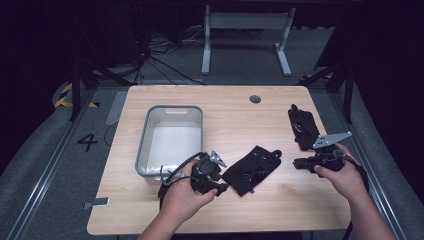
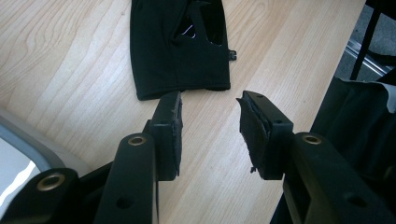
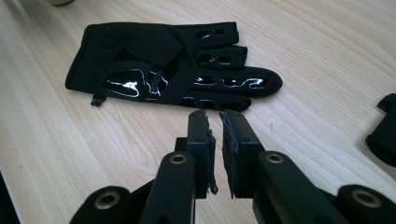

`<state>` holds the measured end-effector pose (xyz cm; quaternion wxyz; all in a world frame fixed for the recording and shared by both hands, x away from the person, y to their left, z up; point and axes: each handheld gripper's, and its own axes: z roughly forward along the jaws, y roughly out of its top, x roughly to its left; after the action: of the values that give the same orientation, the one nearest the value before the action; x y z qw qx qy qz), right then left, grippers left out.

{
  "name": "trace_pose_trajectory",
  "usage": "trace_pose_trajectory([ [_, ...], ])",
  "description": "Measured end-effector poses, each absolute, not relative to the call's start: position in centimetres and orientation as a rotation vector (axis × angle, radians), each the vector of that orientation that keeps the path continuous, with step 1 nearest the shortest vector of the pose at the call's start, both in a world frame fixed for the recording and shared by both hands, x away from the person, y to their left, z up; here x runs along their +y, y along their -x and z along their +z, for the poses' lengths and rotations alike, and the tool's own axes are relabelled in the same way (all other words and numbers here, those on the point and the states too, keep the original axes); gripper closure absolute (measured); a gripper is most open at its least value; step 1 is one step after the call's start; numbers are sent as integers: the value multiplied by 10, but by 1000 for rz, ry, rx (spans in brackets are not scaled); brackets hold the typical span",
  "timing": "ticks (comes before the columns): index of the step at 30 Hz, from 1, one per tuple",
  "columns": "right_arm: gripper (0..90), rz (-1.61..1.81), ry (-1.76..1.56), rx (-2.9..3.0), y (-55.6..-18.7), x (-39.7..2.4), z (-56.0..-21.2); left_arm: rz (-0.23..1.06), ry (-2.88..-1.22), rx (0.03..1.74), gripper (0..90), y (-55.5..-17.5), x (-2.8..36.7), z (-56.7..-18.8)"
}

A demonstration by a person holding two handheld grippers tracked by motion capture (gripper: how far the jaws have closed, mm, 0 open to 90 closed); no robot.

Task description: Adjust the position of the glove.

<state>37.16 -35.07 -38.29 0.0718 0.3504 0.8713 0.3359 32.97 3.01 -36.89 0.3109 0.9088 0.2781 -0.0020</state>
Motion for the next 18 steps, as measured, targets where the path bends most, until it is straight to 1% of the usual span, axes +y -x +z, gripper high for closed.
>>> trace_pose_trajectory([
  [11,808,1075,-1045,2611,-371,-349,-381,23,-2359,728,584,-329,24,-367],
  [17,780,1137,-1066,2579,-381,-342,-382,51,-2361,751,592,-329,8,-372],
  [18,764,1164,-1074,2566,-388,-337,-384,55,-2366,753,599,-329,6,-374],
])
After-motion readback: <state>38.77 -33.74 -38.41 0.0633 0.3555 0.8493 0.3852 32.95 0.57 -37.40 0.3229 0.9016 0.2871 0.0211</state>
